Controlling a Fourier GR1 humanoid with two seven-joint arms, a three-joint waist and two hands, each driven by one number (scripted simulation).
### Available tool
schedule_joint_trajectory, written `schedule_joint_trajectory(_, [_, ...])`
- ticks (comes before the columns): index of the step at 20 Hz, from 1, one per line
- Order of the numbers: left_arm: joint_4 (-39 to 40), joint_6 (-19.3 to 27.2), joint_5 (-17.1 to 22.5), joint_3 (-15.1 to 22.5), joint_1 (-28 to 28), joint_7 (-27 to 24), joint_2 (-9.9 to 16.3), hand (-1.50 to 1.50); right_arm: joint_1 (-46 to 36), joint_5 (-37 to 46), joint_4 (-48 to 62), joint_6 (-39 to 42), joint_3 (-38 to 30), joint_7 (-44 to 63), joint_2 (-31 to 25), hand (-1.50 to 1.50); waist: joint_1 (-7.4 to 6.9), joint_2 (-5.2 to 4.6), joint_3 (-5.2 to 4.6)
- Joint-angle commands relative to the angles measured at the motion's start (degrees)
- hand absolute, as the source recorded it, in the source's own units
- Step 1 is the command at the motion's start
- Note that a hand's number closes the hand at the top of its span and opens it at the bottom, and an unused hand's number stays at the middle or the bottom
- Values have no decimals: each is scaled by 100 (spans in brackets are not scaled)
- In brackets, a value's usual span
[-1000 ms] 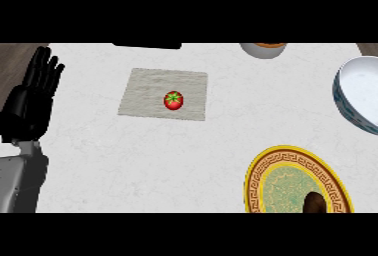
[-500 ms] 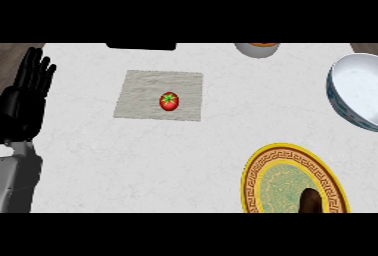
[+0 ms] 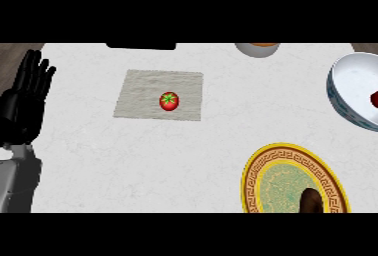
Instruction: Pick the cupcake from the plate and place it in the bowl
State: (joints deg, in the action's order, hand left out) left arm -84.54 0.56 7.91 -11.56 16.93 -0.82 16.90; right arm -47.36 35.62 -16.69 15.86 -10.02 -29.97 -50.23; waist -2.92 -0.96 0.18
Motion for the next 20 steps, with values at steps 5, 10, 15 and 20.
schedule_joint_trajectory(5, [36,21,-45,-46,97,-21,58,0,-223,-671,759,345,-714,-164,435,-150,34,-15,9])
schedule_joint_trajectory(10, [122,-70,70,-79,188,115,84,0,-309,-1288,765,-241,-1420,-393,296,-150,13,-46,19])
schedule_joint_trajectory(15, [105,-109,18,-58,3,-84,57,0,-228,-1740,941,-326,-1946,-245,-237,-150,-1,-66,18])
schedule_joint_trajectory(20, [-60,103,-127,117,34,-31,-149,0,-29,-2175,1129,-73,-2420,-153,-766,-150,11,-98,42])
